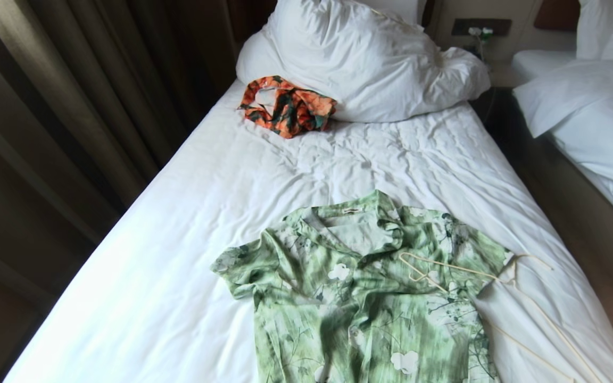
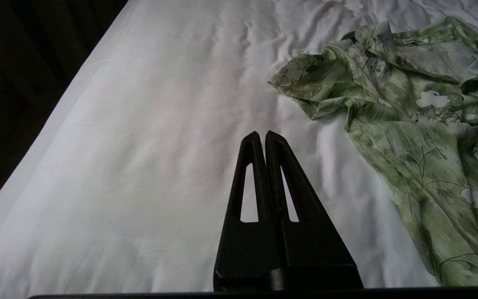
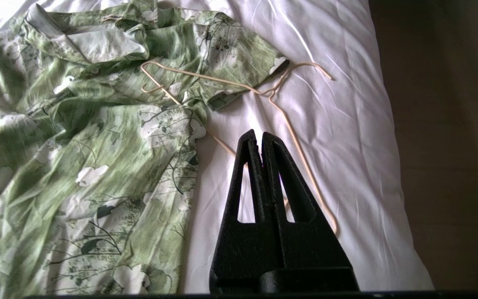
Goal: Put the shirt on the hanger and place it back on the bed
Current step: Lift the shirt and hanger
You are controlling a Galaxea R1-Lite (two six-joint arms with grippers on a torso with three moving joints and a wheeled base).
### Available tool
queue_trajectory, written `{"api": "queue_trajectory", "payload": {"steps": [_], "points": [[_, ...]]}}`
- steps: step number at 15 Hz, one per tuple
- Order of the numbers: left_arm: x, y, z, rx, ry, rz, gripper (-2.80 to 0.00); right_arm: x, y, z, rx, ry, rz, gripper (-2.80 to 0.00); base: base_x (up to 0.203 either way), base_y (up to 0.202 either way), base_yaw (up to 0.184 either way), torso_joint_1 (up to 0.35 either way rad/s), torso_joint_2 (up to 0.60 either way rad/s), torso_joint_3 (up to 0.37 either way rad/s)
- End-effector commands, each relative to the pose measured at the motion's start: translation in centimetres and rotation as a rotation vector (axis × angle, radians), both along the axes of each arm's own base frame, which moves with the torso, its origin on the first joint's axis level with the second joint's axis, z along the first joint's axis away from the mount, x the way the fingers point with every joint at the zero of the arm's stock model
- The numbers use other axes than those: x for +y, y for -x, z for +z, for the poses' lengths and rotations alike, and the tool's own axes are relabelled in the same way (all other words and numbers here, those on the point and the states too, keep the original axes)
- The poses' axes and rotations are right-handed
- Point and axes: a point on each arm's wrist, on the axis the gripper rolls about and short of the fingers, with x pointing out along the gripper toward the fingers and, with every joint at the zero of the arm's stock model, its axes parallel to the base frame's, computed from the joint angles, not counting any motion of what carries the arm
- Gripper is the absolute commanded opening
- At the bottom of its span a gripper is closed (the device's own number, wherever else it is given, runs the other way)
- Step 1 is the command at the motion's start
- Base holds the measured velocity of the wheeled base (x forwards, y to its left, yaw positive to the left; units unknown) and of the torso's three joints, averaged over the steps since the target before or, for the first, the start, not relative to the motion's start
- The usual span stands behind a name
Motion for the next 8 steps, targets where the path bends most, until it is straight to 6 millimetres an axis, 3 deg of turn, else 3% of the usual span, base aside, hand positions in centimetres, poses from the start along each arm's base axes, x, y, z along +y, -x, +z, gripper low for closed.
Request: {"api": "queue_trajectory", "payload": {"steps": [1, 4, 8], "points": [[0.0, 0.0, 0.0, 0.002, 0.001, 0.000, -2.80, 0.0, -4.2, 2.9, 0.171, -0.078, -0.006, -2.80, 0.000, 0.000, 0.000, 0.000, 0.00, 0.000], [0.0, 0.0, 0.0, 0.002, 0.001, 0.000, -2.80, 0.0, -9.6, 4.9, 0.322, -0.163, -0.032, -2.80, 0.000, 0.000, 0.000, 0.000, 0.00, 0.000], [0.0, 0.0, 0.0, 0.002, 0.001, 0.000, -2.80, -0.9, -17.8, 3.9, 0.561, -0.338, -0.061, -2.80, 0.000, 0.000, 0.000, 0.000, 0.00, 0.000]]}}
